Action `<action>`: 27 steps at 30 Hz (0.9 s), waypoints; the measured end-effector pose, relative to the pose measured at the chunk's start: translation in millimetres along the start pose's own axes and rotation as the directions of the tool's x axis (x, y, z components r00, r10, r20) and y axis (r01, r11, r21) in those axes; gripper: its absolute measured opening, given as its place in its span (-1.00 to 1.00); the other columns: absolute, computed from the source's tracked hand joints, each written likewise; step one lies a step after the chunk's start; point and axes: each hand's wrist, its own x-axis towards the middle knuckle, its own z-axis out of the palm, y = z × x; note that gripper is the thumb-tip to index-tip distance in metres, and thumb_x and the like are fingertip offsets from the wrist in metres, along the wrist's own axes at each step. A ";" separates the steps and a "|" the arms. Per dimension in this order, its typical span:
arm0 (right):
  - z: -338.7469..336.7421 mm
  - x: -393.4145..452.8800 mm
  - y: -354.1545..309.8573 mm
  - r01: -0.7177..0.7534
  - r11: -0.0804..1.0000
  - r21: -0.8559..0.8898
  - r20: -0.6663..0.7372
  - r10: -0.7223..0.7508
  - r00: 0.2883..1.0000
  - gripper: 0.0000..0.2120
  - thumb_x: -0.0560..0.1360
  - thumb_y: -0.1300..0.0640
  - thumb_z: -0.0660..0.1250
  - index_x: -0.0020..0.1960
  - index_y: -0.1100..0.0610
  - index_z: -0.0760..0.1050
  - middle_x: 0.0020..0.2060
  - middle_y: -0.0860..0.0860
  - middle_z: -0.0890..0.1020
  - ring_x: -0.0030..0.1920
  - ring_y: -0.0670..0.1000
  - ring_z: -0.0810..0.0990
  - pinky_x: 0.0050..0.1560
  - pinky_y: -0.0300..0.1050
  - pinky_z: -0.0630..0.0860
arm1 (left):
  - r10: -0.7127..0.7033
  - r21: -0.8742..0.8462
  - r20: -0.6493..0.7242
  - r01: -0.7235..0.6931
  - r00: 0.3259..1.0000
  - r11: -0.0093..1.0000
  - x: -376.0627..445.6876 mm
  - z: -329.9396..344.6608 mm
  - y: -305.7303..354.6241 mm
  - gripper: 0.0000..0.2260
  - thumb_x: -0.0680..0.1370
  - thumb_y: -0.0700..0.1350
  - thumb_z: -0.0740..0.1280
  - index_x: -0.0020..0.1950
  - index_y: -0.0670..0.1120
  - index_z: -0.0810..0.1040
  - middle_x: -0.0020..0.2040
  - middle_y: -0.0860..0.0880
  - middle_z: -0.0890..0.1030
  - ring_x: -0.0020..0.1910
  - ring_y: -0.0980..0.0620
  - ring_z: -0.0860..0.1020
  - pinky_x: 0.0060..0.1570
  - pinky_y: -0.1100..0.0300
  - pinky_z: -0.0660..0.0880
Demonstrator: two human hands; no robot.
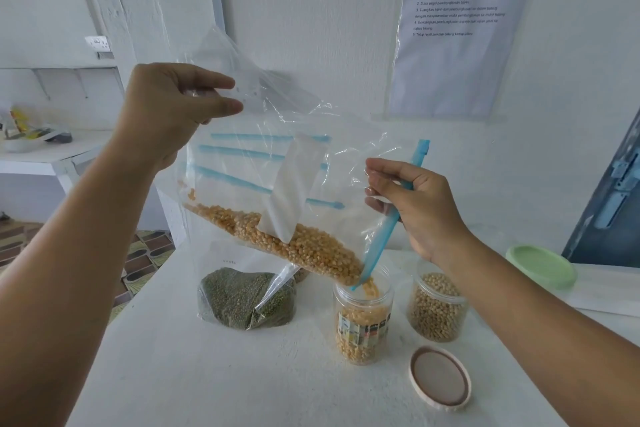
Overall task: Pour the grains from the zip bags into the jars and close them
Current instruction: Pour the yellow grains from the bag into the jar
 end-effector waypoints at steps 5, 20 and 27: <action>0.5 0.8 -0.4 0.000 1.000 0.010 -0.003 0.000 1.000 -0.79 0.54 0.29 0.48 0.14 0.10 0.73 0.00 0.04 0.75 -0.10 0.02 0.71 0.02 -0.05 0.69 | 0.017 0.002 0.007 -0.017 1.000 1.000 0.7 -0.5 2.1 -0.75 0.37 -0.09 0.66 0.01 0.05 0.75 -0.28 0.03 0.62 -0.36 0.14 0.47 -0.23 0.33 0.49; -1.0 0.8 2.2 0.005 1.000 0.012 -0.008 -0.005 1.000 -0.79 0.54 0.29 0.48 0.15 0.11 0.73 0.00 0.04 0.74 -0.09 0.03 0.71 0.07 0.01 0.69 | 0.009 -0.005 0.005 -0.009 1.000 1.000 0.9 -0.6 5.3 -0.77 0.37 -0.07 0.66 -0.03 0.10 0.74 -0.31 0.08 0.64 -0.32 0.10 0.50 -0.18 0.28 0.53; -1.6 3.4 1.7 0.013 1.000 0.002 -0.014 -0.013 1.000 -0.79 0.55 0.27 0.48 0.15 0.10 0.73 0.06 0.04 0.75 -0.06 0.04 0.72 0.08 0.01 0.69 | 0.003 -0.016 -0.003 -0.003 1.000 1.000 3.1 -0.4 9.9 -0.77 0.37 -0.08 0.66 -0.03 0.09 0.74 -0.28 0.05 0.64 -0.29 0.07 0.51 -0.10 0.26 0.57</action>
